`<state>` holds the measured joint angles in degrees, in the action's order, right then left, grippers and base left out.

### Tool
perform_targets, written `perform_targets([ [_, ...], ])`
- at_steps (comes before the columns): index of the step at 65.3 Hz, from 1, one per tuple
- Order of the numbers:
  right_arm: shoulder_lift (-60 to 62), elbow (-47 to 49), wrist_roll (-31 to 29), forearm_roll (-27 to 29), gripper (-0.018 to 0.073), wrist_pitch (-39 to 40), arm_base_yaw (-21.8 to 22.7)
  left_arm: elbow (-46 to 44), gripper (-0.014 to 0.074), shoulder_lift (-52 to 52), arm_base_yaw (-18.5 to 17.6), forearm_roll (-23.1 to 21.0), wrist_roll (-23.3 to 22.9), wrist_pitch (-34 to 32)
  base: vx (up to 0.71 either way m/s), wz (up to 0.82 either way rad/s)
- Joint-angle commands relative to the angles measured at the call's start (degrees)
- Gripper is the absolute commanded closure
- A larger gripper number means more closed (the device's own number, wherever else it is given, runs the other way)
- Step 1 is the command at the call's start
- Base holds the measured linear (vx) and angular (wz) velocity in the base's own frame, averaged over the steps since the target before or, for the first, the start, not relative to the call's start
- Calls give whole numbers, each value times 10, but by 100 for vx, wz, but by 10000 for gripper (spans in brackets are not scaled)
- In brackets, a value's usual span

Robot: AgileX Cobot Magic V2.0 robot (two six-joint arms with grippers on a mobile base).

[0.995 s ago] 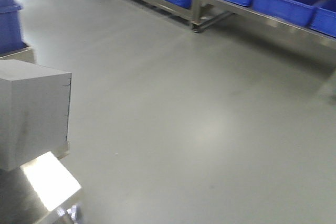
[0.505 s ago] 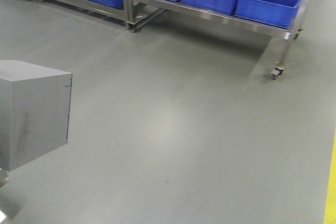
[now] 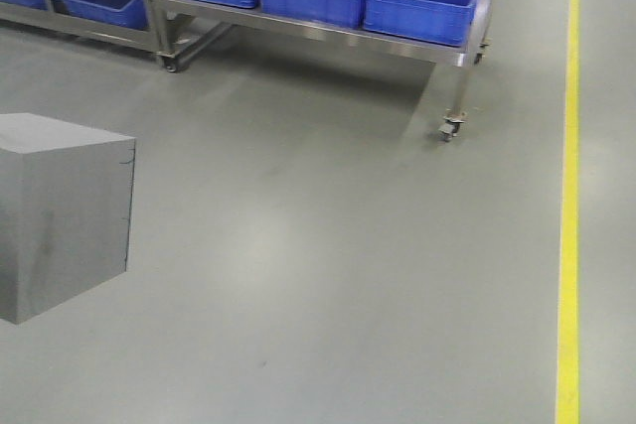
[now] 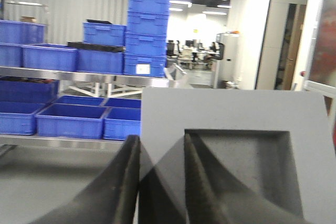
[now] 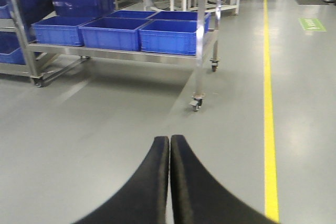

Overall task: Sort gray base to blue bin
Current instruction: 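Drive away from the table carrying the gray block in the left gripper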

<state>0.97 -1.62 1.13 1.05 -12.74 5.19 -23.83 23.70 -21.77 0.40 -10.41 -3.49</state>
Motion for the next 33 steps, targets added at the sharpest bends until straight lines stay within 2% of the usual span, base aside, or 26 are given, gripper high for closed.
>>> perform_targets([
  [1, 1, -1, -4, -4, 564, 43, 0, -17, 603, 1, -3, -4, -3, -60, 12, -32],
  [33, 1, -1, -4, -4, 564, 43, 0, -17, 603, 1, -3, -4, -3, -60, 14, -30],
])
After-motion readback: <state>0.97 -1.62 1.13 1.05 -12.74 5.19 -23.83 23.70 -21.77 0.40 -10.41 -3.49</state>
